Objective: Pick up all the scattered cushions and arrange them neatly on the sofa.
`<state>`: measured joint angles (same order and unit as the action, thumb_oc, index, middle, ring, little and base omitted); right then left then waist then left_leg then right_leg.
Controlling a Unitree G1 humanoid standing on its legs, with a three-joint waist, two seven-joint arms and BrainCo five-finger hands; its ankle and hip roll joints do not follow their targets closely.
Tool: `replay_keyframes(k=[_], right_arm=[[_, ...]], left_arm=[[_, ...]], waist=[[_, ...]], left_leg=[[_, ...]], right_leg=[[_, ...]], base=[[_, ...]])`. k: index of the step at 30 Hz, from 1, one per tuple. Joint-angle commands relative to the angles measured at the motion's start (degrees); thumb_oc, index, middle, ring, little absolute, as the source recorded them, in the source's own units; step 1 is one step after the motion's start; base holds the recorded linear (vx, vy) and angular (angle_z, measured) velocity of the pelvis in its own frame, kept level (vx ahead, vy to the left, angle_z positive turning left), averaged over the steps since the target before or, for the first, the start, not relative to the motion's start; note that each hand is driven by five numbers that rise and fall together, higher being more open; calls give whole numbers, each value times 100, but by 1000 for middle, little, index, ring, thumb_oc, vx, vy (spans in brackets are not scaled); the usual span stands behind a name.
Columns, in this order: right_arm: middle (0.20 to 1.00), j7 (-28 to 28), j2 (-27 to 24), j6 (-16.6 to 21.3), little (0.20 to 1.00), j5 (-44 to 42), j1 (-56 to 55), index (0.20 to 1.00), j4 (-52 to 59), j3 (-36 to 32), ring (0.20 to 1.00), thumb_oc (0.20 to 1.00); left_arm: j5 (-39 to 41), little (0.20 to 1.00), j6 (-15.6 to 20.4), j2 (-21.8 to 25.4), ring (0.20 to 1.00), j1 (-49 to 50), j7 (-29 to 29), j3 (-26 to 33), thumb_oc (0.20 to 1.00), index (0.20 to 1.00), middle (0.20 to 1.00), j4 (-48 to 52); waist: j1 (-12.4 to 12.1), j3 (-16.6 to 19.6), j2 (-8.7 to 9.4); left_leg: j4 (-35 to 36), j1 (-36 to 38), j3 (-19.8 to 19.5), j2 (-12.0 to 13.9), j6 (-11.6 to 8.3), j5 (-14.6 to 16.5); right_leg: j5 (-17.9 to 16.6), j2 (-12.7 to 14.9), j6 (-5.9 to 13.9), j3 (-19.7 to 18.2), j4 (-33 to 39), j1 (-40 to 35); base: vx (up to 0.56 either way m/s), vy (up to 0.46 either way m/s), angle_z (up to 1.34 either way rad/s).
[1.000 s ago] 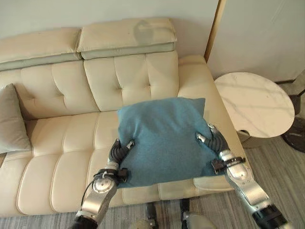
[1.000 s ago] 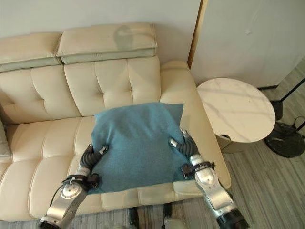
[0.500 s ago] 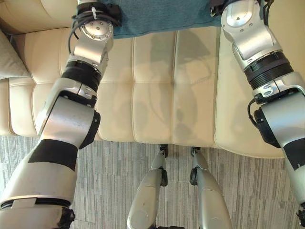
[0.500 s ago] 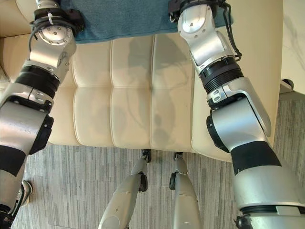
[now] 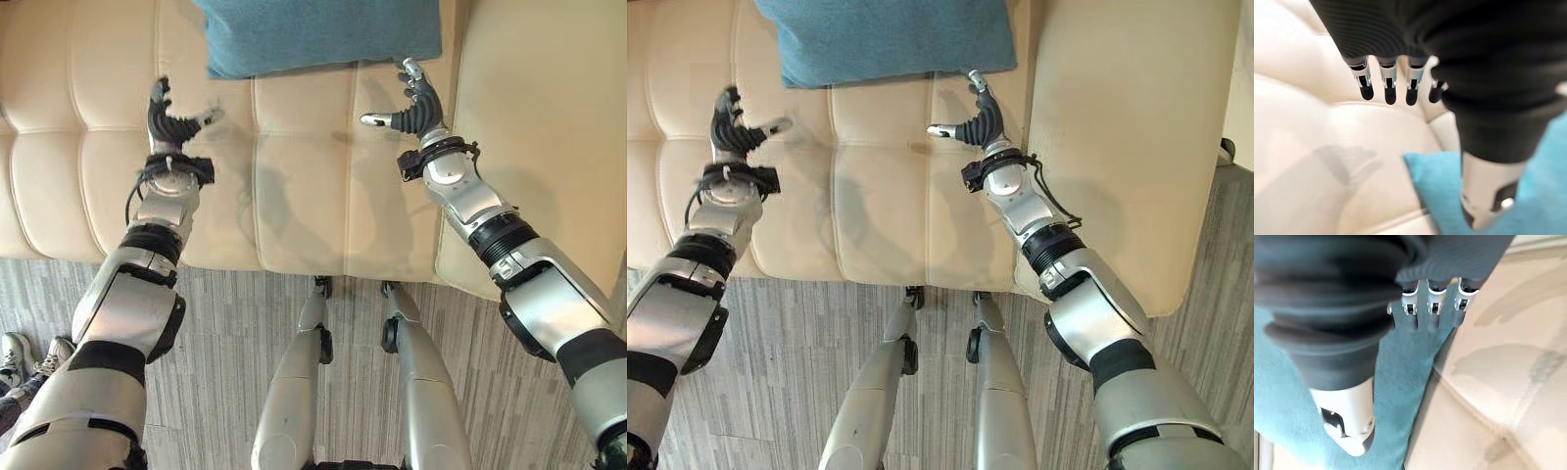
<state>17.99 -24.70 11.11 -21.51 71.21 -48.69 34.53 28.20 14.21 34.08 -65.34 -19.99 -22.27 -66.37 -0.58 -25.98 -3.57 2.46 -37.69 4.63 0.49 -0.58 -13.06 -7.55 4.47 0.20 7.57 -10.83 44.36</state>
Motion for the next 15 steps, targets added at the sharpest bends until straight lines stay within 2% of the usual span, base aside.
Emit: replay_keyframes(k=[1,4,8,11,14,15], right_arm=[[1000,-44,64,492,1000,-115,245,1000,321,-278,1000,1000],[1000,-73,-181,517,1000,67,-171,1000,898,-444,1000,1000],[1000,-246,-624,532,1000,631,-1365,1000,2209,-855,1000,1000],[1000,-1054,-884,638,1000,992,-4329,1000,3810,-1793,1000,1000],[1000,-1773,-720,642,1000,792,-6265,1000,3994,-2257,1000,1000],[1000,-2020,-661,584,1000,903,-6960,1000,3769,-2426,1000,1000]], left_arm=[[82,1000,440,322,1000,-265,28,132,1000,1000,1000,243],[-40,1000,588,337,1000,261,1,267,1000,1000,1000,1082],[-491,1000,740,411,1000,1629,104,571,1000,1000,1000,2715],[-1009,1000,590,170,1000,4104,769,1173,1000,1000,1000,4163],[-1319,1000,419,-145,1000,5707,1299,1481,1000,1000,1000,4314],[-1566,1000,332,-282,1000,6260,1480,1597,1000,1000,1000,4003]], waist=[[-55,159,253],[-39,168,249],[-38,301,304],[93,660,466],[270,1054,554],[363,1209,565]], left_leg=[[-129,344,164,-31,-391,626],[-144,433,164,-36,-397,640],[-185,804,173,-62,-374,744],[-234,1625,234,-100,-270,1011],[-231,2234,307,-93,-195,1165],[-211,2545,358,-90,-173,1235]], right_leg=[[339,267,840,-279,413,-493],[315,268,837,-275,465,-609],[318,284,834,-249,530,-1029],[425,365,842,-157,550,-1927],[468,393,895,-114,652,-2570],[509,373,935,-107,666,-2852]], base=[[-40,18,-9],[-30,19,-10],[10,13,-5],[145,46,0],[209,106,-5],[151,138,-25]])
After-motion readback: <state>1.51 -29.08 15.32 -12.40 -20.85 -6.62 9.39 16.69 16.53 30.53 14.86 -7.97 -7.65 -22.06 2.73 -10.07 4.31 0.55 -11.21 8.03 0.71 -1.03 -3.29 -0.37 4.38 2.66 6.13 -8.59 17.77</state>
